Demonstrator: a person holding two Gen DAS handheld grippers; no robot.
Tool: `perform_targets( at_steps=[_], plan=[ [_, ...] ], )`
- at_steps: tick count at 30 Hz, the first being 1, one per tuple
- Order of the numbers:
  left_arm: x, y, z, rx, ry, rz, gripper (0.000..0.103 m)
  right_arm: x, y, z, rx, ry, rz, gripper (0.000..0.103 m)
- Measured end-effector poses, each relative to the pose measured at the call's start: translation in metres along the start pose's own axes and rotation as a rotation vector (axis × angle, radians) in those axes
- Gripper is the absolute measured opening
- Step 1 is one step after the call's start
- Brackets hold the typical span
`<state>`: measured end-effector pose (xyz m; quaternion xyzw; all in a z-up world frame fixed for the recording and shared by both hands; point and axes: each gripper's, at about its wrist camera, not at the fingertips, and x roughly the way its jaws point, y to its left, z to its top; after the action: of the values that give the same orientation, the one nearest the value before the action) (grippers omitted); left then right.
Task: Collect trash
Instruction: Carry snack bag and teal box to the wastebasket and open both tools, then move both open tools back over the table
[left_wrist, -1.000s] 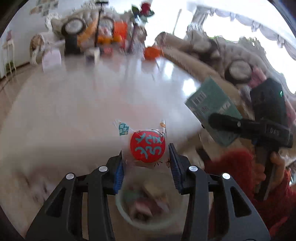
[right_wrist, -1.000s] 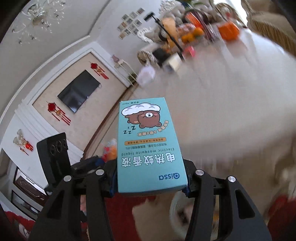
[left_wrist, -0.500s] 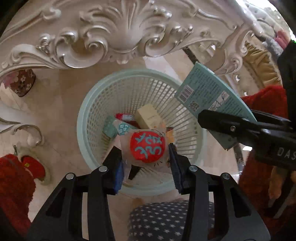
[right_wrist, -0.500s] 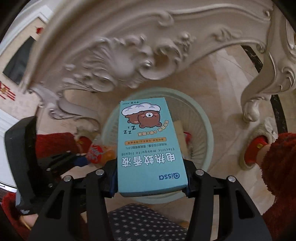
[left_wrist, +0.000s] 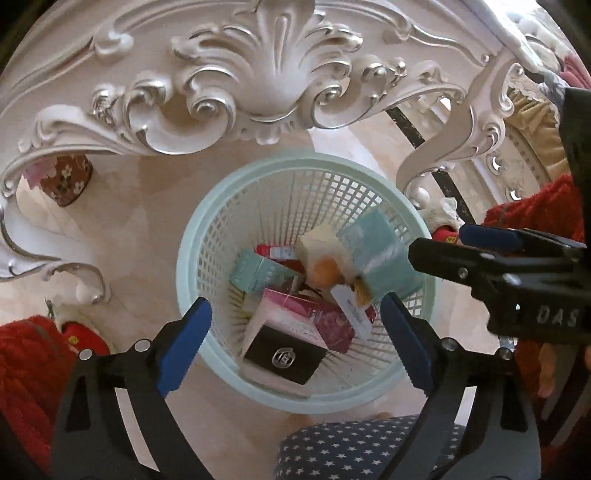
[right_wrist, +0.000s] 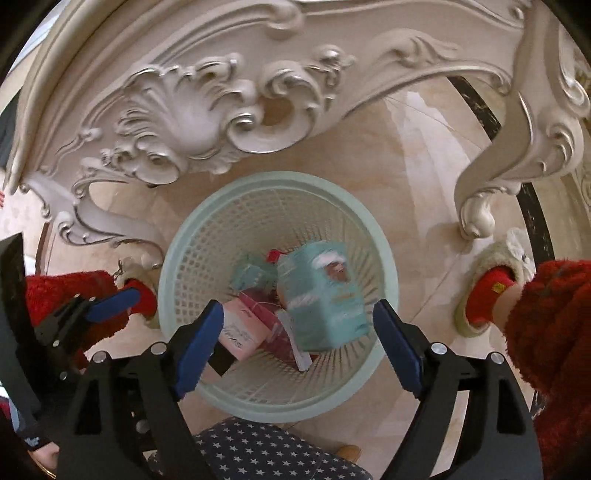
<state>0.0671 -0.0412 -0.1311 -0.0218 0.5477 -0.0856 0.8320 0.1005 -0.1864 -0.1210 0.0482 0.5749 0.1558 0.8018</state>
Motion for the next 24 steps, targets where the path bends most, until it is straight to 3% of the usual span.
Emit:
perform_targets(
  at_steps=[16, 19, 24],
  plan=[
    [-0.013, -0.003, -0.005, 0.042, -0.035, 0.019, 0.09, -0.006, 0.008, -0.006, -0.037, -0.013, -0.014, 0.079],
    [-0.037, -0.003, -0.005, 0.049, -0.09, -0.006, 0.09, -0.033, 0.016, -0.009, -0.072, -0.093, 0.035, 0.079],
    [-0.1, 0.007, 0.012, 0.038, -0.228, -0.026, 0.091, -0.097, 0.036, -0.008, -0.173, -0.311, 0.076, 0.079]
  ],
)
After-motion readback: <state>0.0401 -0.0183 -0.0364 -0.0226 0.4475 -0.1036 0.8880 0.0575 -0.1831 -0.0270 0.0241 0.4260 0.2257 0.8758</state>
